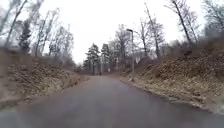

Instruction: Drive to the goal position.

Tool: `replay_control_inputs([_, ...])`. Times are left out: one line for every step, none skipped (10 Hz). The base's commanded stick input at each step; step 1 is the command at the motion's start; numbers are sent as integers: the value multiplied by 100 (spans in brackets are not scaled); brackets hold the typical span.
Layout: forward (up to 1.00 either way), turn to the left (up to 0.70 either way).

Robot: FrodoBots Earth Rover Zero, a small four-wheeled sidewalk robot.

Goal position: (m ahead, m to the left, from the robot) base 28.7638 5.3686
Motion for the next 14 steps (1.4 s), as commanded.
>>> replay_control_inputs([100,18])
replay_control_inputs([100,1])
replay_control_inputs([100,1])
replay_control_inputs([100,1])
replay_control_inputs([100,1])
replay_control_inputs([100,1])
replay_control_inputs([100,1])
replay_control_inputs([100,1])
replay_control_inputs([100,1])
replay_control_inputs([100,1])
replay_control_inputs([100,1])
replay_control_inputs([100,1])
replay_control_inputs([100,1])
replay_control_inputs([100,1])
